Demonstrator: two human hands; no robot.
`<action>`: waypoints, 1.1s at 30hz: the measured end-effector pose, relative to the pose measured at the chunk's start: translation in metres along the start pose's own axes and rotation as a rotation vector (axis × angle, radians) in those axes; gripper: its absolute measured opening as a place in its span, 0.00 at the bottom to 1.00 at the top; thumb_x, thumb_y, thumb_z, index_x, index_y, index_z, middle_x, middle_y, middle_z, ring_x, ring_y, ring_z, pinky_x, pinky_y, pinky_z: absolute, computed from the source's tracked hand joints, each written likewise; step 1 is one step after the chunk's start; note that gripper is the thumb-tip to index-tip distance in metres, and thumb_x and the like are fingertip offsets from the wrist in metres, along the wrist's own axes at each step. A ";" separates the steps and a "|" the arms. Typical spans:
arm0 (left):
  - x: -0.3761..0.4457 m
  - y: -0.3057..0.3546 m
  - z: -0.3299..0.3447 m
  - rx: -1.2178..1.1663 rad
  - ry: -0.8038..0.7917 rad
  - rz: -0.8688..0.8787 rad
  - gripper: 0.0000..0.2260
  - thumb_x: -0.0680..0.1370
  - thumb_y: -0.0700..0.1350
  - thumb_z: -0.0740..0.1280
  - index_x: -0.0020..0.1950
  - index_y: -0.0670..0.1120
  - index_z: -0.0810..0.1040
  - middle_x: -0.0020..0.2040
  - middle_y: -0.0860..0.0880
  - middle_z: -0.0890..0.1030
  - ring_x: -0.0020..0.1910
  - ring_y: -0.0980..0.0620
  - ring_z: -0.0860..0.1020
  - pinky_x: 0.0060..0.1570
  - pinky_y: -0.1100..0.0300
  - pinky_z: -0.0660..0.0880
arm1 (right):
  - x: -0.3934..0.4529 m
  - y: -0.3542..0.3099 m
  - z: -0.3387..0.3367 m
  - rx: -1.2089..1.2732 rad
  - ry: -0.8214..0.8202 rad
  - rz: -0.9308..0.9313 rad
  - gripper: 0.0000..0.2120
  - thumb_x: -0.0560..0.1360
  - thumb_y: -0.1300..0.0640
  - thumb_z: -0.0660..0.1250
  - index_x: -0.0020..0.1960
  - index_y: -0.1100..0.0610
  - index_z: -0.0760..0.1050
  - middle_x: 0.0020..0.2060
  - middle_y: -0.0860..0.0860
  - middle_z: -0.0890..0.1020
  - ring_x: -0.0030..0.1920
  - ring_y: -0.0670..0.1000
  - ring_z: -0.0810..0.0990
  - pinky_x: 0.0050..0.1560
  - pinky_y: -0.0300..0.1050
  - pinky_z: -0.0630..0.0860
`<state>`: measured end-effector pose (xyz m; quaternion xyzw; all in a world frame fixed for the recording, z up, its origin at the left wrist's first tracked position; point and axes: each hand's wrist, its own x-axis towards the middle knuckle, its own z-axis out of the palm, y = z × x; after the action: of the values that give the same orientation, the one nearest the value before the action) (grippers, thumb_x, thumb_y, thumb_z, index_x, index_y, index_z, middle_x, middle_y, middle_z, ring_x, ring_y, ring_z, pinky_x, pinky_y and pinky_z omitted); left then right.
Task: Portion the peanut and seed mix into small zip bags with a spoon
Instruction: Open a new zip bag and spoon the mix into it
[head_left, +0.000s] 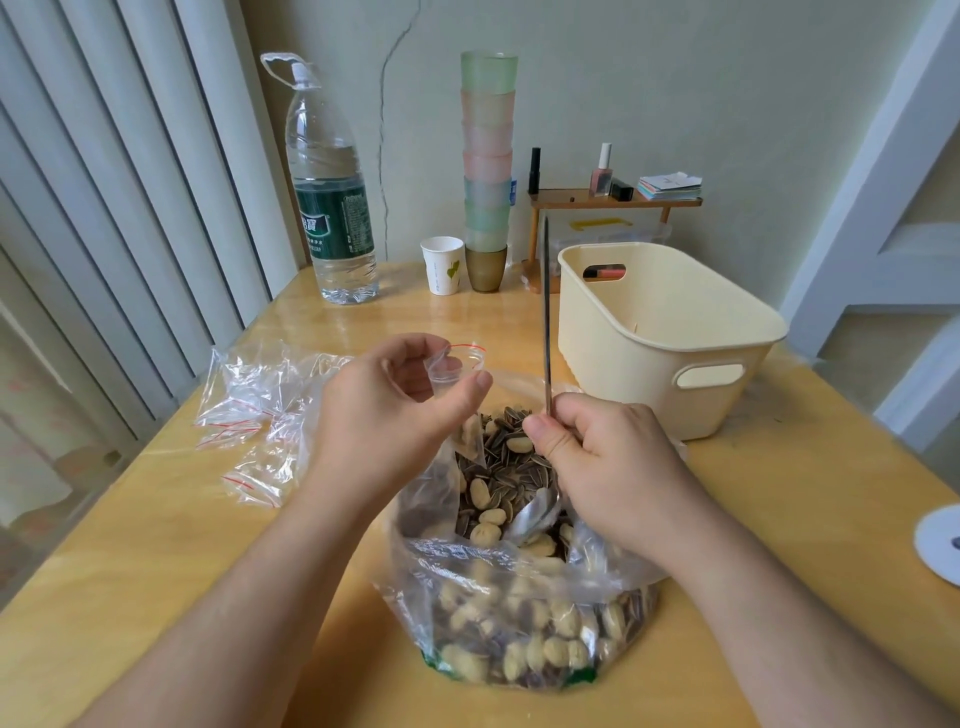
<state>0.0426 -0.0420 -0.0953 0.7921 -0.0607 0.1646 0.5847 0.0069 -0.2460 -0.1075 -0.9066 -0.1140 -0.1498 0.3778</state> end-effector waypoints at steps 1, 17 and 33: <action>0.000 0.000 0.001 -0.002 0.001 0.001 0.20 0.65 0.61 0.79 0.53 0.55 0.82 0.45 0.57 0.88 0.47 0.55 0.87 0.55 0.45 0.83 | 0.000 -0.001 0.001 0.014 -0.006 0.031 0.22 0.81 0.41 0.63 0.34 0.53 0.68 0.27 0.48 0.79 0.27 0.49 0.73 0.34 0.48 0.74; 0.003 -0.004 0.000 -0.030 0.058 0.003 0.20 0.66 0.62 0.80 0.54 0.56 0.82 0.45 0.56 0.88 0.45 0.53 0.86 0.50 0.47 0.83 | 0.001 -0.008 0.016 0.056 -0.083 0.177 0.10 0.82 0.47 0.67 0.44 0.46 0.80 0.30 0.40 0.83 0.31 0.41 0.82 0.36 0.31 0.73; -0.003 -0.007 0.005 0.073 -0.084 0.047 0.22 0.65 0.60 0.80 0.54 0.54 0.82 0.46 0.59 0.87 0.48 0.57 0.86 0.57 0.48 0.83 | 0.005 0.005 -0.035 0.323 0.343 0.152 0.13 0.83 0.46 0.61 0.42 0.43 0.77 0.30 0.49 0.81 0.24 0.54 0.80 0.40 0.58 0.80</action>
<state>0.0422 -0.0449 -0.1038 0.8174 -0.0974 0.1470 0.5484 0.0066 -0.2748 -0.0855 -0.8017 -0.0020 -0.2525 0.5417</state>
